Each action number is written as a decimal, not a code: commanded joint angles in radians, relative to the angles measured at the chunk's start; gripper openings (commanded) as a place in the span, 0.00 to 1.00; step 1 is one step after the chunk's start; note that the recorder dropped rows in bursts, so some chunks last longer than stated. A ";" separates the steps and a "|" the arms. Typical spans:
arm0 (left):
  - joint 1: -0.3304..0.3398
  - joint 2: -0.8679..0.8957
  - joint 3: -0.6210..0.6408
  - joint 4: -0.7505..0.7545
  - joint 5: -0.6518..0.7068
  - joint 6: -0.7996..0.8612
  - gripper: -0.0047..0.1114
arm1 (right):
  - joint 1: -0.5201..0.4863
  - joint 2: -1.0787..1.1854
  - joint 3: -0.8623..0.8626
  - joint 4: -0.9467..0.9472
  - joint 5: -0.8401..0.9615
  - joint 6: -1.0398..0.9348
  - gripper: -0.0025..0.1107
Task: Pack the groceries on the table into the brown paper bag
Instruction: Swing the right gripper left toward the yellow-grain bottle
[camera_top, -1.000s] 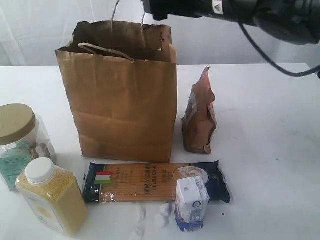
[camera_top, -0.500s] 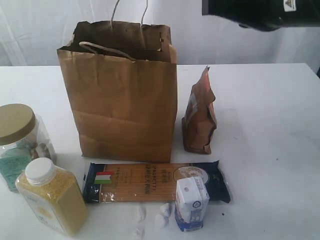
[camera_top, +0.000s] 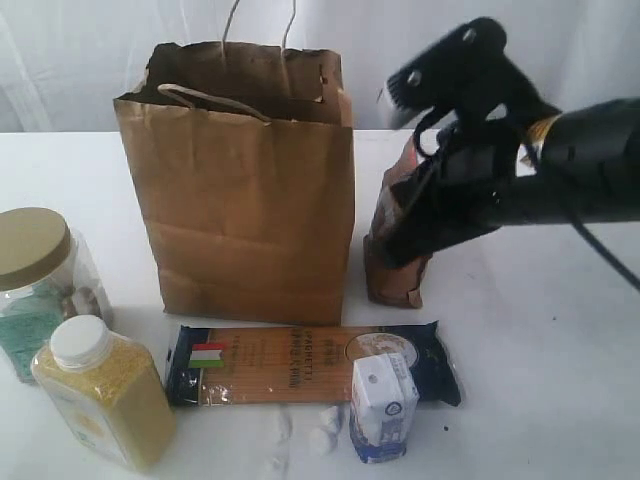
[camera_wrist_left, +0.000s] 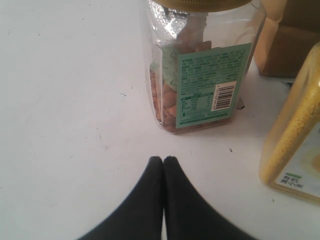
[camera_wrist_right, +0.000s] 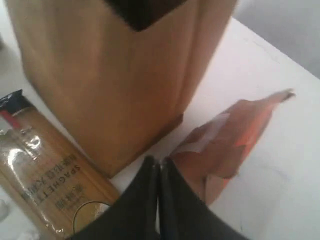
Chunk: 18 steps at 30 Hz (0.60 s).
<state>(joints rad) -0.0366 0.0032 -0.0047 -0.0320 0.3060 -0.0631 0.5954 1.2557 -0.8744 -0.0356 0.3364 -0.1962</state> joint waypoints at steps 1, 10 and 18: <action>-0.009 -0.003 0.005 -0.005 0.000 0.001 0.04 | 0.077 -0.009 0.107 0.042 -0.241 -0.141 0.02; -0.009 -0.003 0.005 -0.005 0.000 0.001 0.04 | 0.252 -0.007 0.274 -0.174 -0.818 -0.057 0.02; -0.009 -0.003 0.005 -0.005 0.000 0.001 0.04 | 0.352 0.147 0.288 -0.493 -0.996 0.566 0.02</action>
<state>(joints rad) -0.0366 0.0032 -0.0047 -0.0320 0.3060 -0.0631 0.9312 1.3309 -0.6009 -0.4613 -0.5850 0.2268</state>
